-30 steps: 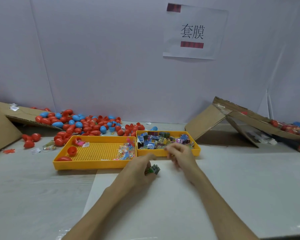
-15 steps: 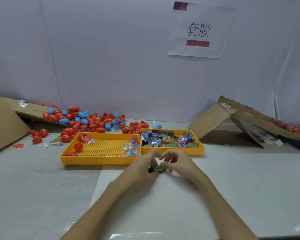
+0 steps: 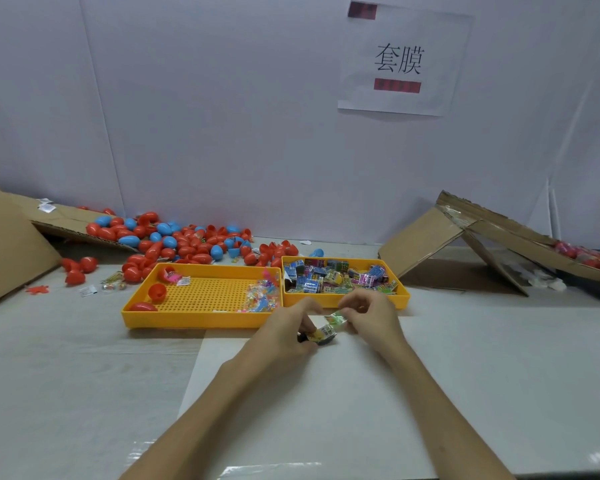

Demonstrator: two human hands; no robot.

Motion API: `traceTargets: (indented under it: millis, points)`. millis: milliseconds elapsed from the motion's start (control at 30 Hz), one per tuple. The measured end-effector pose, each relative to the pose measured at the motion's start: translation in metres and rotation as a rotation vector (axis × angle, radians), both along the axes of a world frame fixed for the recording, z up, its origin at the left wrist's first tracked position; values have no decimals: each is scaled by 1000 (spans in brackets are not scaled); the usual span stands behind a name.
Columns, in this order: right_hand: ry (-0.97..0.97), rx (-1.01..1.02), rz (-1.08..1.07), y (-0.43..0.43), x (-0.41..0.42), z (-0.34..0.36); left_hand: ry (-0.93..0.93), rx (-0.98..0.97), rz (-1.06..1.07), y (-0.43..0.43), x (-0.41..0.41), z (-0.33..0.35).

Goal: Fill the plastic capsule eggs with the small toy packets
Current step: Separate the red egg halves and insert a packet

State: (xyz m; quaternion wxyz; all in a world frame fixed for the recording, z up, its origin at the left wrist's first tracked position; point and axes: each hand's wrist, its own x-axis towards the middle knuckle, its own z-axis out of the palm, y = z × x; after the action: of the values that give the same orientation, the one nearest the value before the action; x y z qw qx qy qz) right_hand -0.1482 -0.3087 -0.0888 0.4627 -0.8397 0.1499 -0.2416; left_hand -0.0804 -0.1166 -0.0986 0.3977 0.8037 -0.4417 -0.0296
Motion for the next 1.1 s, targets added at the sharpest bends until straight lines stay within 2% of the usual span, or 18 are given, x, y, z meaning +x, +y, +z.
traceTargets:
  millis: [100,267,400,567,767,967,1100]
  points:
    - [-79,99,-19,-10,-5,5,7,26,13,1,0,2]
    - [-117,224,315,1,-9,14,149,-129,91,2,-3,16]
    - [-113,218,436,14,-6,14,201,-199,89,4,-3,21]
    - [-150,218,422,21,-6,14,301,-198,119,4,-4,20]
    - [-154,291,395,24,-8,18,536,-427,91,7,-6,27]
    - [-126,276,416,21,-6,17,623,-492,74,9,-7,30]
    - [-115,390,400,22,-6,19,563,-507,127,9,-6,30]
